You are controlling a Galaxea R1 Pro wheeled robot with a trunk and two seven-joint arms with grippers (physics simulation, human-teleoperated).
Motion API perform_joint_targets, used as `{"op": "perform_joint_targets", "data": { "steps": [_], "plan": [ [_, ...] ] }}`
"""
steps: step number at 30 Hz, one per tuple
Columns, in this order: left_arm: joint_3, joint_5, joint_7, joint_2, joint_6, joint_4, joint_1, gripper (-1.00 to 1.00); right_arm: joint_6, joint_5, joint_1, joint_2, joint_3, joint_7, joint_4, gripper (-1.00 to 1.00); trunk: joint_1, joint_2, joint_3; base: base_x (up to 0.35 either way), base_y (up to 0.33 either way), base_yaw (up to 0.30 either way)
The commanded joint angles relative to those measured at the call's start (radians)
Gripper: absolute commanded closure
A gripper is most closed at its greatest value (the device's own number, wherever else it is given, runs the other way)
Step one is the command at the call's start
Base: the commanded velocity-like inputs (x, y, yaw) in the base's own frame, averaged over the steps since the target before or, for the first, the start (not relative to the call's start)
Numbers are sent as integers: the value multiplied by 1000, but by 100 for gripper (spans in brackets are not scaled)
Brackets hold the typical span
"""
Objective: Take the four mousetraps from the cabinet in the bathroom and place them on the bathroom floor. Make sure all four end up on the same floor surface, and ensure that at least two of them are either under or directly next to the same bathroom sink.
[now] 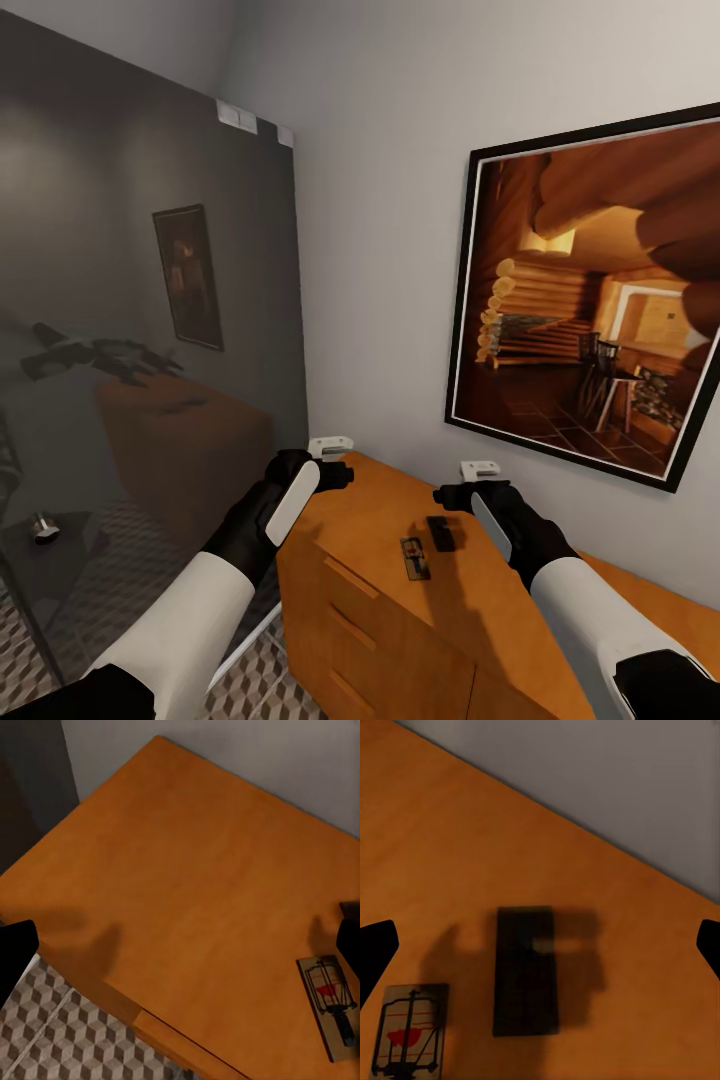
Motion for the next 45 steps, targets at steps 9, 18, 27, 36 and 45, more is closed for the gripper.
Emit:
{"op": "perform_joint_targets", "data": {
  "steps": [9,18,27,36,45],
  "plan": [
    [-1,10,10,0,1,-1,0,-100,3,-9,0,-2,7,-11,-1,-100,0,-1,-1,0,0,0],
    [-1,10,10,0,1,-1,0,-100,6,-6,0,-2,11,-5,-1,-100,0,-1,-1,0,0,0],
    [-1,10,10,0,1,-1,0,-100,16,-6,-2,-1,46,-5,1,-100,0,-1,-1,0,0,0],
    [-1,12,10,0,1,-1,0,-100,75,-5,-71,-1,57,-9,93,-100,0,-1,-1,0,0,0],
    [-1,12,10,0,1,-1,0,-100,128,-2,-117,1,64,-1,169,-100,0,-1,-1,0,0,0]
  ]
}}
